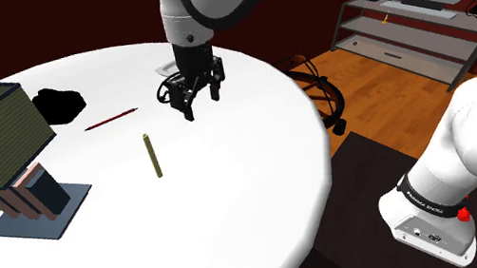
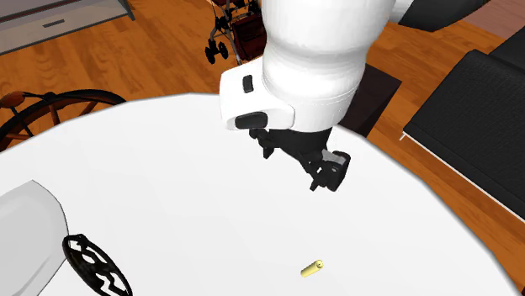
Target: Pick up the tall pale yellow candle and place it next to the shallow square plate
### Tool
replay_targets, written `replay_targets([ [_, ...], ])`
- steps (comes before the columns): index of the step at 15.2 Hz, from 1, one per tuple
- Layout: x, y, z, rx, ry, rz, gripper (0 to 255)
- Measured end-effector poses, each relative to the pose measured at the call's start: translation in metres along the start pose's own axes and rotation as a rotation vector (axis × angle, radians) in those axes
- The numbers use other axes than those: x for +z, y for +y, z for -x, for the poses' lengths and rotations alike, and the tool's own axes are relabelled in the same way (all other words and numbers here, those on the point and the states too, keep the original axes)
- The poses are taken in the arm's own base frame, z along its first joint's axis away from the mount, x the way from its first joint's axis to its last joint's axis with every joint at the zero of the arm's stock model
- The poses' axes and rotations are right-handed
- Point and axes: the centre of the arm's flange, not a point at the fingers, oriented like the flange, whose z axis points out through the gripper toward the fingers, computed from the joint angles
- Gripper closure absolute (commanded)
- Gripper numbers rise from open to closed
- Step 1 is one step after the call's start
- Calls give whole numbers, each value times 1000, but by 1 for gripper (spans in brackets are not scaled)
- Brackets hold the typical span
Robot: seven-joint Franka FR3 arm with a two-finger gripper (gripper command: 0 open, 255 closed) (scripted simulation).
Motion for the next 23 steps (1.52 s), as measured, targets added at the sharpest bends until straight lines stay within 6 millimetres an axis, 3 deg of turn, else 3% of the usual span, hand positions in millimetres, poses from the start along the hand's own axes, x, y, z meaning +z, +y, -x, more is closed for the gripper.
replay_targets([
  [11,26,-107,-77,-53,43,-13,0],
  [19,66,-114,-85,-55,46,-13,0],
  [23,68,-114,-85,-55,46,-13,0],
])
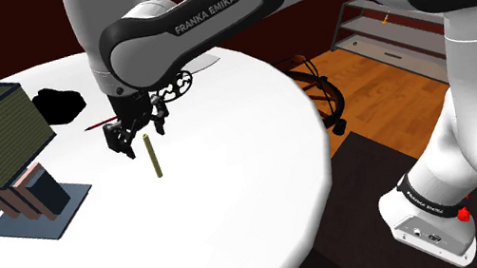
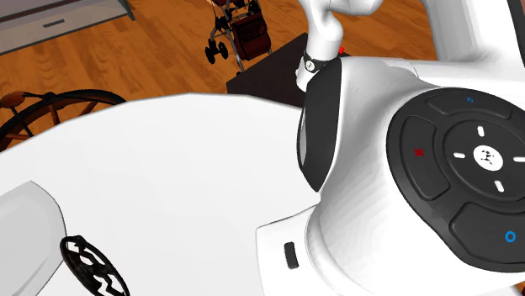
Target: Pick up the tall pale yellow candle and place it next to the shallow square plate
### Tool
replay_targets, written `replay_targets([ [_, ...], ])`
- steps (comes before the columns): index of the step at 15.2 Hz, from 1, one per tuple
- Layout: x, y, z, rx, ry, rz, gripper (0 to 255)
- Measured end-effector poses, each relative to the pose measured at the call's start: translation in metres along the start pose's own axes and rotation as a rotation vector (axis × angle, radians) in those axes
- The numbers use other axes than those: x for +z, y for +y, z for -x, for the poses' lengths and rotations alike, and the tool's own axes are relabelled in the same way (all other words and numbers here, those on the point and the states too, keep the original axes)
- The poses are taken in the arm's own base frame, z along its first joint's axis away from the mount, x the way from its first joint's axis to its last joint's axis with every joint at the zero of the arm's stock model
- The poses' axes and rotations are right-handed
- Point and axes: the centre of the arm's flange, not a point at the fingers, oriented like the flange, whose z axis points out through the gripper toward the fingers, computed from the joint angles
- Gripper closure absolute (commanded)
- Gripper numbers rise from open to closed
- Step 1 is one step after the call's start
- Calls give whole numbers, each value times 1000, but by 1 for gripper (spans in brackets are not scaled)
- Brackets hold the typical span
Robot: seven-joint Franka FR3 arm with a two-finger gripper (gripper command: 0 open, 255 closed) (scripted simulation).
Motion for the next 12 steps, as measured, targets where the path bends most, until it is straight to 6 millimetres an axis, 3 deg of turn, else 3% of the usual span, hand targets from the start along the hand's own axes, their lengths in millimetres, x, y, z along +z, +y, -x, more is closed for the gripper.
replay_targets([
  [2,0,0,0,0,0,0,0],
  [3,0,0,0,0,0,0,255],
  [12,0,0,0,0,0,0,255],
])
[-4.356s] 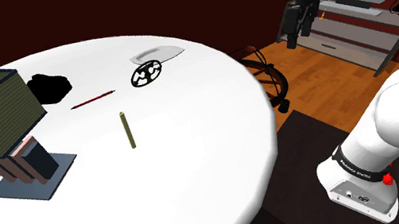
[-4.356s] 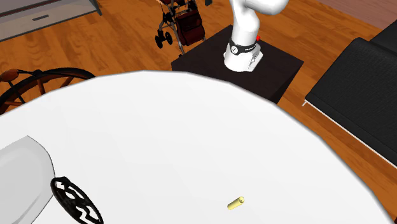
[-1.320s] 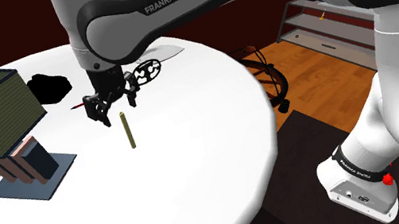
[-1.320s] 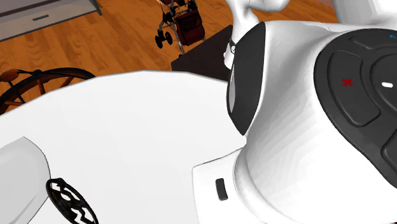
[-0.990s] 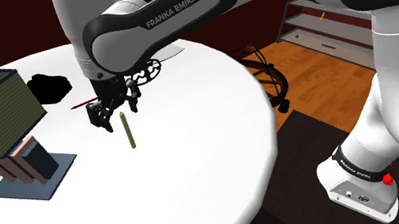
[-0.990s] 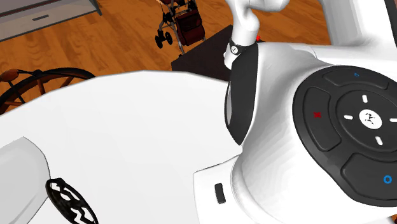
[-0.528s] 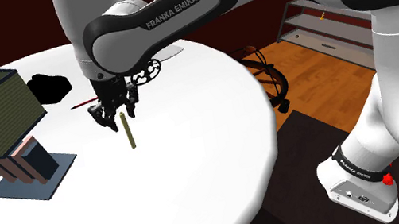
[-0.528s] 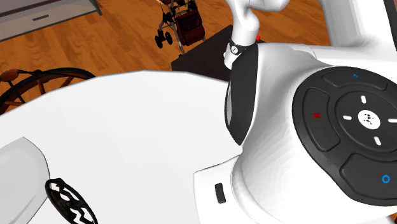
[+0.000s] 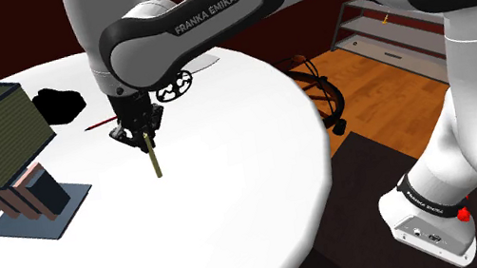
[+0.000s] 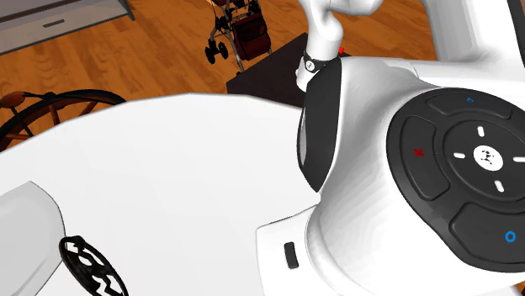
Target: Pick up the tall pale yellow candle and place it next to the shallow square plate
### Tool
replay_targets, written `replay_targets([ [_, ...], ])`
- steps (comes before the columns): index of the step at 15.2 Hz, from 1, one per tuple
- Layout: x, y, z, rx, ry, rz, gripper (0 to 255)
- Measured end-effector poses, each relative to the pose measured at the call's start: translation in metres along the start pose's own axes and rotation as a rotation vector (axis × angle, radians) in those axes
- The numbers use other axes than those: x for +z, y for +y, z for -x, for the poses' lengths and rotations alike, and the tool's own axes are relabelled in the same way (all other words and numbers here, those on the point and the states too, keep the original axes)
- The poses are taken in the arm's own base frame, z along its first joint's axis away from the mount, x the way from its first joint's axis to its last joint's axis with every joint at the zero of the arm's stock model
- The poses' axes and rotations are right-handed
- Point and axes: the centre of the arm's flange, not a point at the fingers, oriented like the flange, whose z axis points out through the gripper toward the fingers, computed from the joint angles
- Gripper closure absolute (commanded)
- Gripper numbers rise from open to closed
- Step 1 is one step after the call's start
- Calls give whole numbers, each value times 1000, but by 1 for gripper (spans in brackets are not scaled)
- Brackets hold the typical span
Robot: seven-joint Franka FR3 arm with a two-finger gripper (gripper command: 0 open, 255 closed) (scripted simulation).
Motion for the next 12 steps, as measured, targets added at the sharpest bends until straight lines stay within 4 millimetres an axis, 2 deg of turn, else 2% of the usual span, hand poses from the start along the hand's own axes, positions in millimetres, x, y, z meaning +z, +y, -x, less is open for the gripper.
replay_targets([
  [3,-7,0,0,0,0,0,255],
  [12,-52,-1,0,0,0,0,255],
])
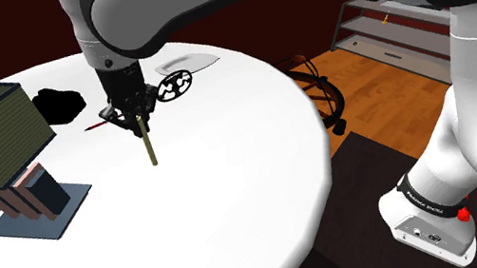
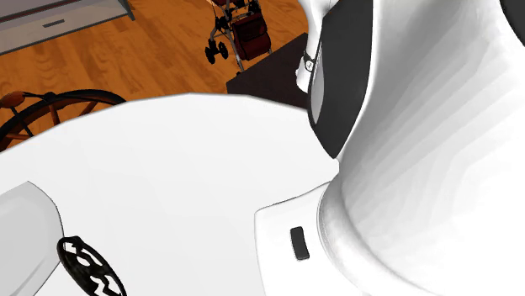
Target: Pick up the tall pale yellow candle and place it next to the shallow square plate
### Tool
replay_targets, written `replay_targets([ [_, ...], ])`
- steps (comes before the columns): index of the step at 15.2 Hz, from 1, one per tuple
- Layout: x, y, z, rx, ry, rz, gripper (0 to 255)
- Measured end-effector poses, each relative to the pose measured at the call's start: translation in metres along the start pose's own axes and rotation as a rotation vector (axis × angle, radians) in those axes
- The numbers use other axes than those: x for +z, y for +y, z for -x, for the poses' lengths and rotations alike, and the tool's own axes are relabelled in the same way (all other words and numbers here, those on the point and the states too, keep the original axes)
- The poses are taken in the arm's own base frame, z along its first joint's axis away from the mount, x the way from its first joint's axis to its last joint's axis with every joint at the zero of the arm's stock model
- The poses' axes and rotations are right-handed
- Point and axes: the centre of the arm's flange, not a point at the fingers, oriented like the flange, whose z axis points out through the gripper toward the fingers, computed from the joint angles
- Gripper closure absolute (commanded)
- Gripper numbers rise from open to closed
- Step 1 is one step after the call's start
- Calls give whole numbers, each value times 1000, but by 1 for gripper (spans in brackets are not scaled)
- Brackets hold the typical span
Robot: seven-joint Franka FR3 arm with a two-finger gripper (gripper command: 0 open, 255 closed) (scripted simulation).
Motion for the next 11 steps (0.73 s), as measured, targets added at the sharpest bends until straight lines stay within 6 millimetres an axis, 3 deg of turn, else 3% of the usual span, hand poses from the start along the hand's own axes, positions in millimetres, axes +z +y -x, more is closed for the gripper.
replay_targets([
  [11,-58,0,-2,0,0,0,255],
])
